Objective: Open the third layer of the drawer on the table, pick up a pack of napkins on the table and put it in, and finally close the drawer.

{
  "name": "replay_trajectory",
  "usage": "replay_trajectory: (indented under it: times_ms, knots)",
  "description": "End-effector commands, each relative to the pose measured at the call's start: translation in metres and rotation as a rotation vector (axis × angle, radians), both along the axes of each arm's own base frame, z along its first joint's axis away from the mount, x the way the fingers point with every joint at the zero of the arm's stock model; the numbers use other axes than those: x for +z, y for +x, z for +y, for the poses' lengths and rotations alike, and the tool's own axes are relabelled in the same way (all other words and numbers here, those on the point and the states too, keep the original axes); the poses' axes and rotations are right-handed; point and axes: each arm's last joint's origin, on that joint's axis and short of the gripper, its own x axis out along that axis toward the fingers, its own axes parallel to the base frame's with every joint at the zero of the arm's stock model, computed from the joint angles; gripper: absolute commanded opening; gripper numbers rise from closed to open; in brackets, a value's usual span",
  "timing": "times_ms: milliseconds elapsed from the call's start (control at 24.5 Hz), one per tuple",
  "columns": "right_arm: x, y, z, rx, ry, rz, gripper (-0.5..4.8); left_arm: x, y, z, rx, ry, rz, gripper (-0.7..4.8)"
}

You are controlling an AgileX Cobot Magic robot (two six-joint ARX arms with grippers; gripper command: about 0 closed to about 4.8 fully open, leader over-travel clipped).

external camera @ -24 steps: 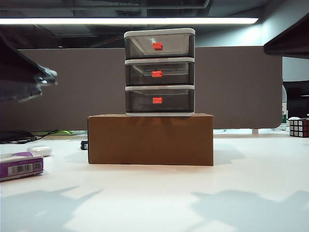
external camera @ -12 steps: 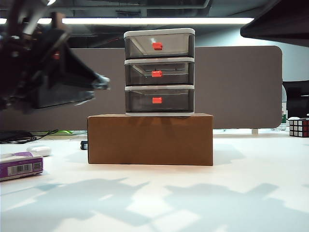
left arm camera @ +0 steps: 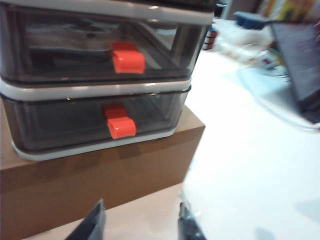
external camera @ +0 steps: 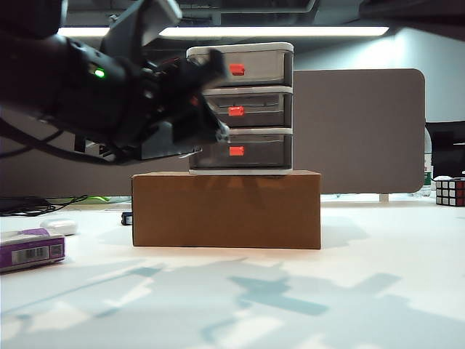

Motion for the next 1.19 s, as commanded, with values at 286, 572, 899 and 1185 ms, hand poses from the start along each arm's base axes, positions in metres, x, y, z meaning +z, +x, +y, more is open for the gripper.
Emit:
replay_trajectory:
  times_ms: [286,572,899,1185]
  knots:
    - [0.0,0.04,0.017,0.02,-0.228,0.074,-0.06,-0.022,0.004,-0.046,0.215,-0.026,-0.165,1.75]
    - [0.006,0.068,0.03,0.057,-0.288,0.067,-0.06,-0.027,0.026,-0.074,0.33,-0.031,-0.171,1.75]
    - [0.002,0.071,0.032,0.062,-0.309,0.053,-0.06,-0.027,0.039,-0.08,0.447,0.005,-0.195,1.75]
    - [0.003,0.072,0.032,0.062,-0.307,0.047,-0.06,-0.027,0.047,-0.075,0.419,-0.002,-0.196,1.75]
